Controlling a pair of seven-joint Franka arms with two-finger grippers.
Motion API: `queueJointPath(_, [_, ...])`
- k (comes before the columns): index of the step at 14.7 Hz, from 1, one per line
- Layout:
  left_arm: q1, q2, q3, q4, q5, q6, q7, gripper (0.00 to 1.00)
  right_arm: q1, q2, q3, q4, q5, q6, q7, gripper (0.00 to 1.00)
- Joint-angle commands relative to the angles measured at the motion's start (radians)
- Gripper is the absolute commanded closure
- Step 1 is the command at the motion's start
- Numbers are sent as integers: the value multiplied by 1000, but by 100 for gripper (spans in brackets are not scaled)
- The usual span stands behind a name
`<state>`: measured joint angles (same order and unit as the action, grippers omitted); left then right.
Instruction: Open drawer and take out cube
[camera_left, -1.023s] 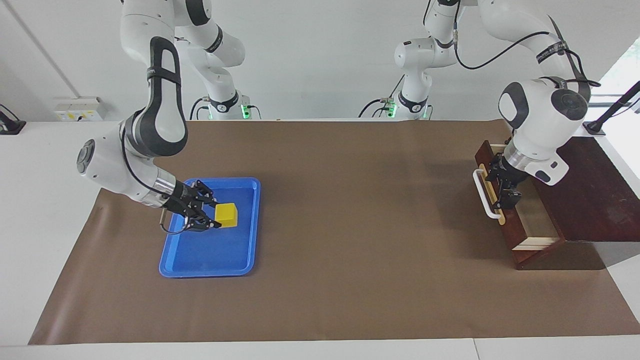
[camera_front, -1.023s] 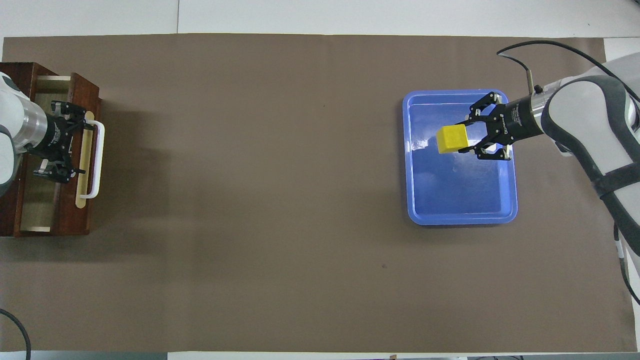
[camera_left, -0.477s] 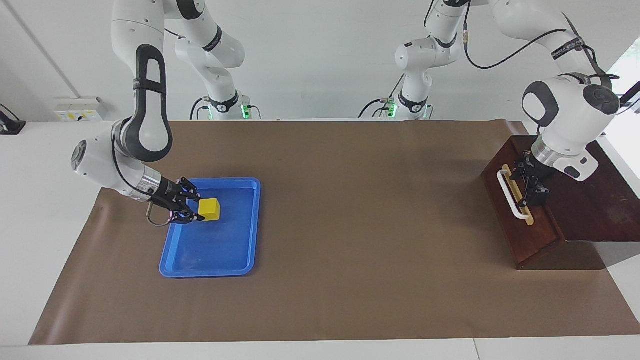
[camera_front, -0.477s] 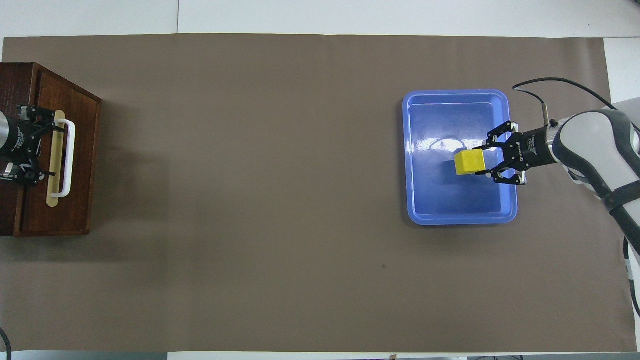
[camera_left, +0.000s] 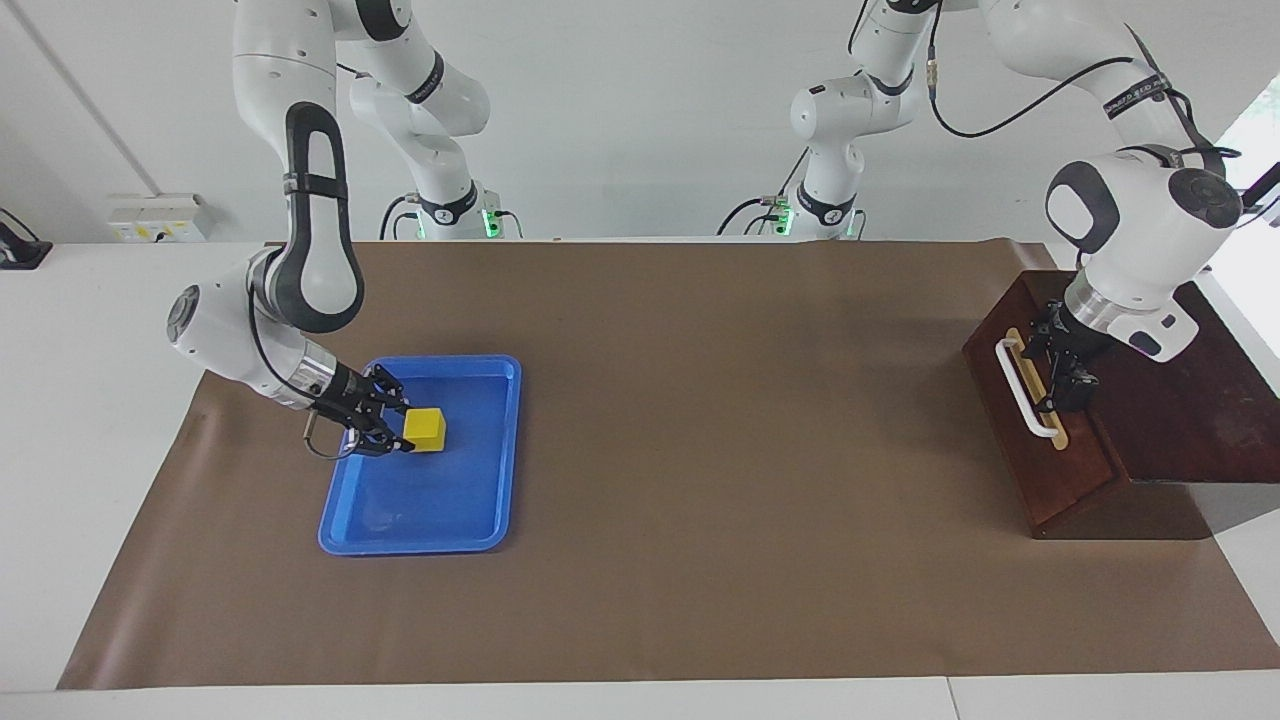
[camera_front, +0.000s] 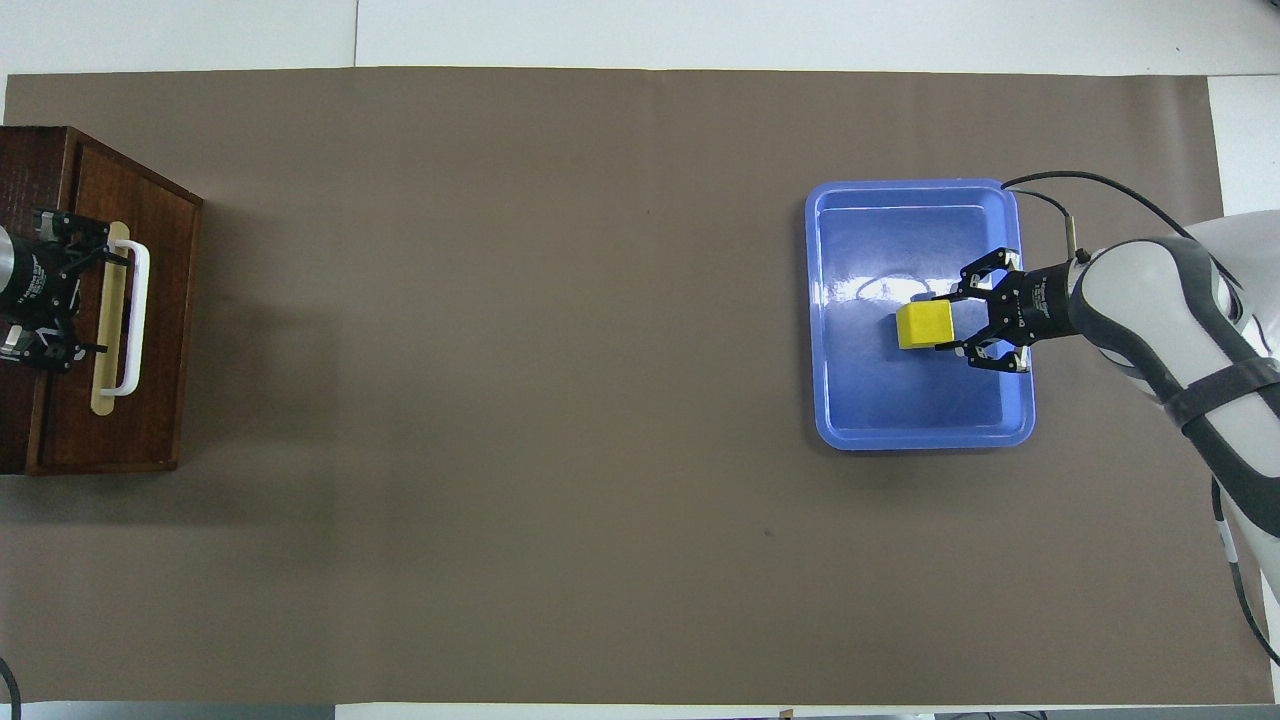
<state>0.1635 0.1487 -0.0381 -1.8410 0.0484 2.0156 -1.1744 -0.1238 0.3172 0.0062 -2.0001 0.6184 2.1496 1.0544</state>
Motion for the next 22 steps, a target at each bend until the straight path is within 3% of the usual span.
queueJointPath(1, [-24, -18, -2, 54, 24, -96, 85, 0, 1, -17, 8, -52, 38, 59, -16, 100])
queueJointPath(4, [-96, -79, -9, 66, 19, -179, 215, 0, 1, -20, 8, -63, 41, 62, -22, 99])
queueJointPath(5, [-110, -95, -9, 69, 16, -207, 260, 0, 1, -21, 8, -68, 41, 65, -25, 54])
queueJointPath(6, [-122, -106, -13, 77, 11, -230, 298, 0, 1, -21, 8, -66, 40, 62, -24, 22])
queueJointPath(7, [-133, -115, -13, 83, 7, -250, 320, 0, 0, -23, 8, -57, 40, 52, -19, 16])
queueJointPath(11, [-179, -143, -29, 101, 5, -333, 507, 0, -10, -64, 5, -16, 40, -49, 24, 6])
queueJointPath(15, [-153, -152, -54, 151, -71, -422, 756, 0, 1, -177, 1, 14, 2, -160, 107, 0])
queueJointPath(19, [-162, -166, -59, 154, -68, -483, 880, 0, 42, -303, 17, 56, -165, -287, 95, 0])
queueJointPath(22, [-156, -147, -71, 199, -91, -515, 921, 0, 114, -406, 34, 118, -374, -379, 20, 0])
